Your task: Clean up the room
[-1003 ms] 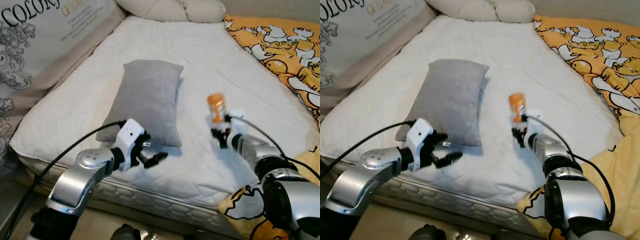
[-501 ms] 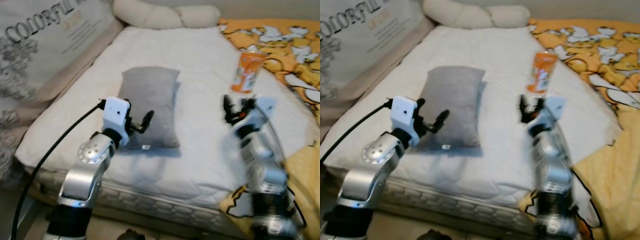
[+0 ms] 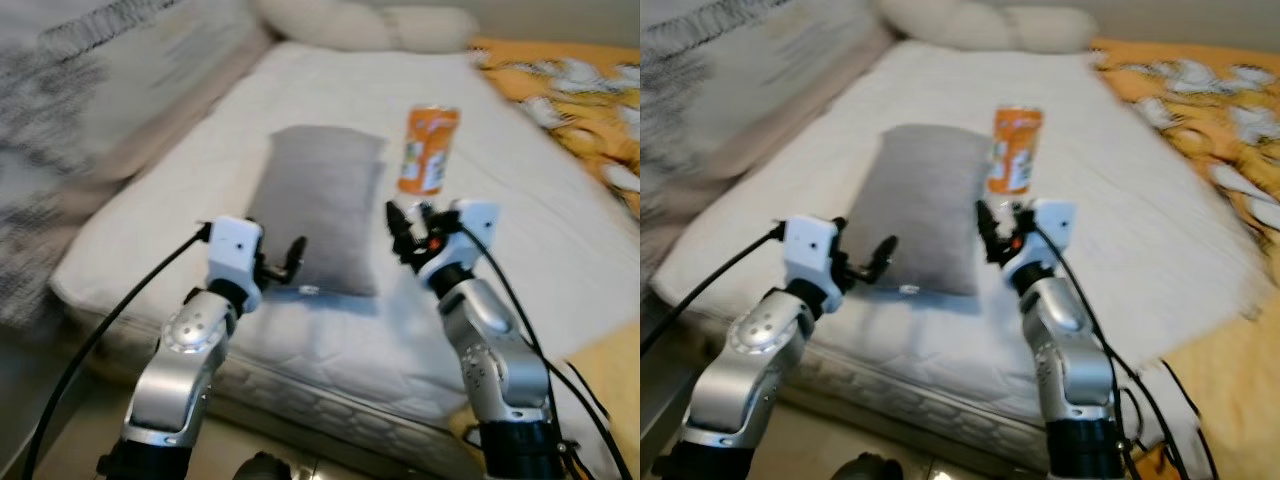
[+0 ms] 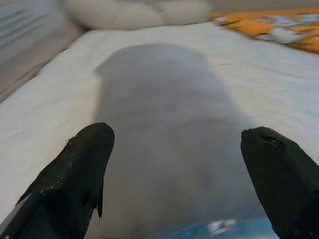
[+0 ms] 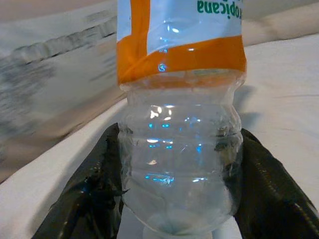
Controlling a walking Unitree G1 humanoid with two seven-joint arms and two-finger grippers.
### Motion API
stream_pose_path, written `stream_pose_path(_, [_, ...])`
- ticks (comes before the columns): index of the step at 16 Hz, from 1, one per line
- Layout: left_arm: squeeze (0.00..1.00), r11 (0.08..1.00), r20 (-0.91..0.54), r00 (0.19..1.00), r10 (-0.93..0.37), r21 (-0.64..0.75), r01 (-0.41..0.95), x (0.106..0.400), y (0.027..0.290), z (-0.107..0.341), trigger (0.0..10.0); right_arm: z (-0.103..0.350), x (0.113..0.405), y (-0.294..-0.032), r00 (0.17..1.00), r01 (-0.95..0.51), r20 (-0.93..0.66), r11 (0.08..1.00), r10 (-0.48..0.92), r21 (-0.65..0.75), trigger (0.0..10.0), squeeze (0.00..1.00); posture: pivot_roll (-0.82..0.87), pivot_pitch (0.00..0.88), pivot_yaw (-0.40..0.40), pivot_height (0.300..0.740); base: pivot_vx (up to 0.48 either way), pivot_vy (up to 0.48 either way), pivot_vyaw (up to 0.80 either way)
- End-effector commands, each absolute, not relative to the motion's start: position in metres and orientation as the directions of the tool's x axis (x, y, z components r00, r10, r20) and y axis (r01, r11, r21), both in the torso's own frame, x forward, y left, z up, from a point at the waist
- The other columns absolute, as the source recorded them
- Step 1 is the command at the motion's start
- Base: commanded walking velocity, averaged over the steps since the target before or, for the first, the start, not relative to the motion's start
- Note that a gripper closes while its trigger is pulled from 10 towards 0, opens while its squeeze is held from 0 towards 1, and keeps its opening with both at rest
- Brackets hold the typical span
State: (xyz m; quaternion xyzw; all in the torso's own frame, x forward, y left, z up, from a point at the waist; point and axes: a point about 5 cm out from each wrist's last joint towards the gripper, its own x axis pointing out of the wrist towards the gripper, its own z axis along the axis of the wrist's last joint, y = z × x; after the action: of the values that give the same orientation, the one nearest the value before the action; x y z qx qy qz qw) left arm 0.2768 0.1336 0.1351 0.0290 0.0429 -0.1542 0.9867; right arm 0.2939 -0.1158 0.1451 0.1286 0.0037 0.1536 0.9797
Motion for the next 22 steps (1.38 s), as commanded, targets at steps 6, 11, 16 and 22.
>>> stream_pose_path(6, [0.00, 0.976, -0.079, 0.973, -0.217, 0.008, 0.218, 0.272, 0.147, 0.144, 10.0, 0.143, 0.276, -0.112, 0.922, -0.371, -0.002, 0.887, 0.387, 0.273, 10.0, 0.00, -0.03, 0.000, 0.047, 0.740, 0.000, 0.000, 0.80])
stream_pose_path(11, [0.00, 0.980, -0.104, 0.974, -0.200, 0.001, 0.201, 0.267, 0.152, 0.142, 10.0, 0.139, 0.277, -0.112, 0.924, -0.361, -0.046, 0.904, 0.381, 0.227, 10.0, 0.00, -0.02, 0.000, 0.036, 0.740, 0.000, 0.000, 0.80])
stream_pose_path(16, [0.00, 0.996, -0.059, 0.994, -0.089, -0.015, 0.088, 0.268, 0.166, 0.143, 10.0, 0.136, 0.276, -0.114, 0.937, -0.328, -0.059, 0.923, 0.345, 0.202, 10.0, 0.00, -0.01, 0.000, 0.026, 0.740, 0.000, 0.000, 0.16])
stream_pose_path(22, [0.00, 0.996, -0.090, 0.992, -0.088, 0.008, 0.089, 0.265, 0.168, 0.140, 10.0, 0.135, 0.274, -0.120, 0.942, -0.307, -0.053, 0.916, 0.330, 0.257, 10.0, 0.00, 0.00, 0.000, 0.016, 0.740, 0.000, 0.000, 0.00])
